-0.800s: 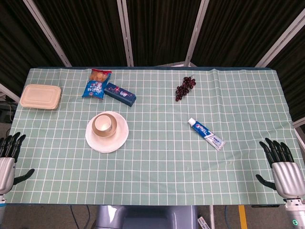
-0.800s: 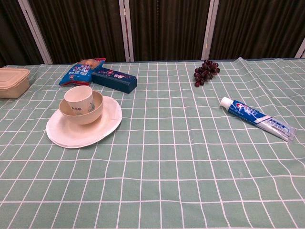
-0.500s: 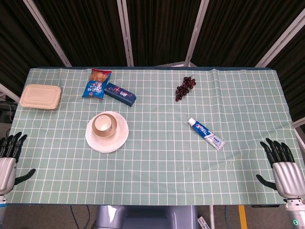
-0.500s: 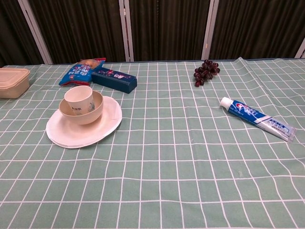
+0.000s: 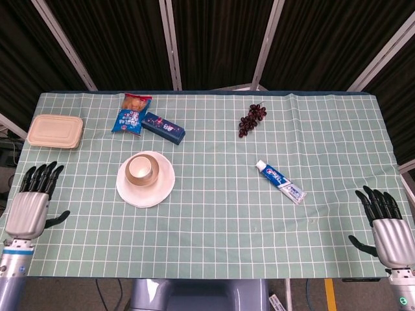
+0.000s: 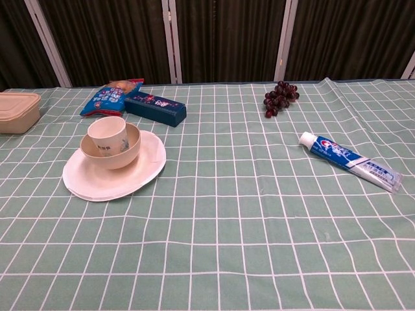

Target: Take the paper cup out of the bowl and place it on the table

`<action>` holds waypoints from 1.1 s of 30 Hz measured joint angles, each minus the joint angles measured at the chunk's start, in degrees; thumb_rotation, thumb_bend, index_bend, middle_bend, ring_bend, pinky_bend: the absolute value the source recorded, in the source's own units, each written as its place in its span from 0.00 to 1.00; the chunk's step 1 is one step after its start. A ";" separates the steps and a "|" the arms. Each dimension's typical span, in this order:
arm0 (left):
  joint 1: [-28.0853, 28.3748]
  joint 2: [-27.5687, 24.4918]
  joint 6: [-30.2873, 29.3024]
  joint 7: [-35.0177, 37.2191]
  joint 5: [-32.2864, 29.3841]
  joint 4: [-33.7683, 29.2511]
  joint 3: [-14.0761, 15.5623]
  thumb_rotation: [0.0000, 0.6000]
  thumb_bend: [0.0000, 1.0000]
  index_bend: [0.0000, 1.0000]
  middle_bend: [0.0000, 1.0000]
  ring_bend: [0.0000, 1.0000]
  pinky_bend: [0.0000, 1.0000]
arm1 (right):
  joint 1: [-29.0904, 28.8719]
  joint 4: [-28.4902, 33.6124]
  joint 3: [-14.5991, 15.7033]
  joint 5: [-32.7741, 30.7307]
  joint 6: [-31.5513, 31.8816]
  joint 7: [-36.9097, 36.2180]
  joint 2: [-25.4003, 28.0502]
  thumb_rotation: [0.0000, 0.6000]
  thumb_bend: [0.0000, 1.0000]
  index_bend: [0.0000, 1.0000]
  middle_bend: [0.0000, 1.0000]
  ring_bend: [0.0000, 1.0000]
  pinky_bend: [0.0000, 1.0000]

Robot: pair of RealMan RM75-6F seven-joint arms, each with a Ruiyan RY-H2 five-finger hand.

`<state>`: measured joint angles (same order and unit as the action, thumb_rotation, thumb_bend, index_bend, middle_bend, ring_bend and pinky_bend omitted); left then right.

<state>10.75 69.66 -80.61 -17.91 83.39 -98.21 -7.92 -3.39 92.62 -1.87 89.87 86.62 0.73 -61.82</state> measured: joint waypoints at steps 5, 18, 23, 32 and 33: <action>5.95 4.39 4.56 -3.14 -3.30 2.34 -3.75 1.00 0.17 0.36 0.00 0.00 0.00 | 0.05 -0.16 -0.07 0.61 0.64 -1.56 0.11 1.00 0.06 0.05 0.00 0.00 0.00; 15.60 15.05 12.30 -10.71 -10.32 9.99 -6.24 1.00 0.27 0.53 0.00 0.00 0.00 | 0.17 -1.80 -0.67 1.10 2.11 -5.22 -0.14 1.00 0.06 0.05 0.00 0.00 0.00; 17.76 17.43 13.99 -11.65 -12.80 12.47 -6.59 1.00 0.27 0.53 0.00 0.00 0.00 | 0.16 -1.89 -0.82 0.88 2.12 -5.71 -0.05 1.00 0.06 0.05 0.00 0.00 0.00; 21.32 20.17 17.42 -12.97 -17.30 15.42 -7.15 1.00 0.31 0.53 0.00 0.00 0.00 | 0.23 -1.91 -0.96 0.74 2.29 -7.27 0.26 1.00 0.06 0.05 0.00 0.00 0.00; 21.64 20.42 17.60 -13.37 -17.61 15.69 -7.11 1.00 0.31 0.53 0.00 0.00 0.00 | 0.24 -1.95 -0.97 0.77 2.33 -7.46 0.32 1.00 0.06 0.05 0.00 0.00 0.00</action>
<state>32.38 90.09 -63.01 -31.28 65.78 -82.51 -15.03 -3.16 90.67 -2.84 90.65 88.95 -6.73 -61.50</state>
